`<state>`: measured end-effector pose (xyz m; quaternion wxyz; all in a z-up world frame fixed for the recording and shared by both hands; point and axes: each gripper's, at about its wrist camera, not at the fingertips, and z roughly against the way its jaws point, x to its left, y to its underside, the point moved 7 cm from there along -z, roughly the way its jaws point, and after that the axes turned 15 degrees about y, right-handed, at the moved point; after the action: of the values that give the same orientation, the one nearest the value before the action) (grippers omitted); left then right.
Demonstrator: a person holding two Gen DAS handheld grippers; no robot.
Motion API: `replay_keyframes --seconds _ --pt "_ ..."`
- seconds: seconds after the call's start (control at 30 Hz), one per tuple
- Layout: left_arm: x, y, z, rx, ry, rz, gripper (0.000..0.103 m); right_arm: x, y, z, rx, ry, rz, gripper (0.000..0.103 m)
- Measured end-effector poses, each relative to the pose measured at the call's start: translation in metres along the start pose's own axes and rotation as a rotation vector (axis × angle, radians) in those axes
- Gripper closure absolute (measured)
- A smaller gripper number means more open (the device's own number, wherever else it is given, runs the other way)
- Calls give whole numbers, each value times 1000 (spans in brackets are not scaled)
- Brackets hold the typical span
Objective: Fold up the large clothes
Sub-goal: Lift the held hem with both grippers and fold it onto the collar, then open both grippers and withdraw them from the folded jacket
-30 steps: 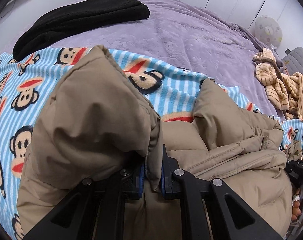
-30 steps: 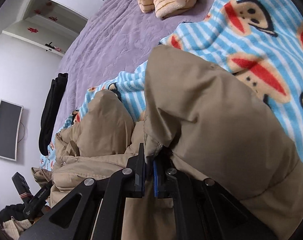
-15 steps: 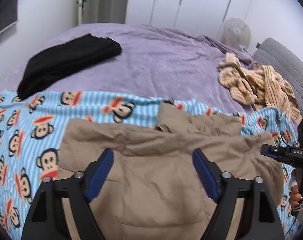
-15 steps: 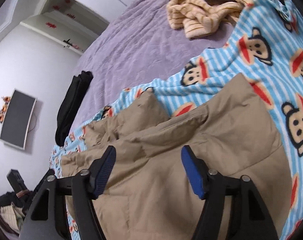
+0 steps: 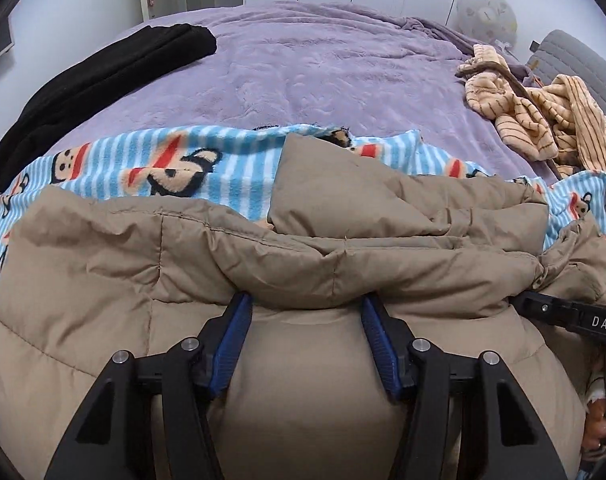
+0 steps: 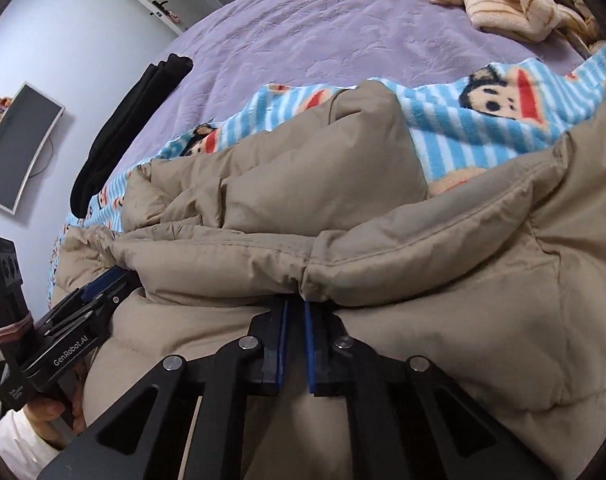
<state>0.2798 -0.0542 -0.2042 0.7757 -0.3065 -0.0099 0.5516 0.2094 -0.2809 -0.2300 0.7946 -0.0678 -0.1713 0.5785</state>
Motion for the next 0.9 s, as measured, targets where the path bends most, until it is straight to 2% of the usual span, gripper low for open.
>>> replay_keyframes --seconds 0.1,0.17,0.23,0.3,0.37,0.43,0.67,0.87,0.9 --pt "23 -6 22 -19 -89 -48 44 -10 -4 7 44 -9 -13 102" --pt "55 -8 37 -39 -159 -27 44 -28 -8 28 5 68 21 101" --pt "92 -6 43 -43 -209 35 44 -63 -17 46 -48 191 22 100" --pt "110 -1 36 -37 -178 92 33 -103 -21 52 -66 286 -22 99" --pt "112 -1 25 -34 -182 91 33 -135 -18 44 -27 220 -144 103" --pt "107 -3 14 -39 -211 66 32 -150 -15 29 -8 138 -263 103" --pt "115 -9 -4 -53 -176 119 27 -137 -31 1 -66 201 -209 103" --pt "101 -2 25 -36 -297 68 26 -140 -28 10 -46 202 -257 103" --pt "98 1 32 -33 -306 55 26 -140 -26 15 -40 211 -271 99"
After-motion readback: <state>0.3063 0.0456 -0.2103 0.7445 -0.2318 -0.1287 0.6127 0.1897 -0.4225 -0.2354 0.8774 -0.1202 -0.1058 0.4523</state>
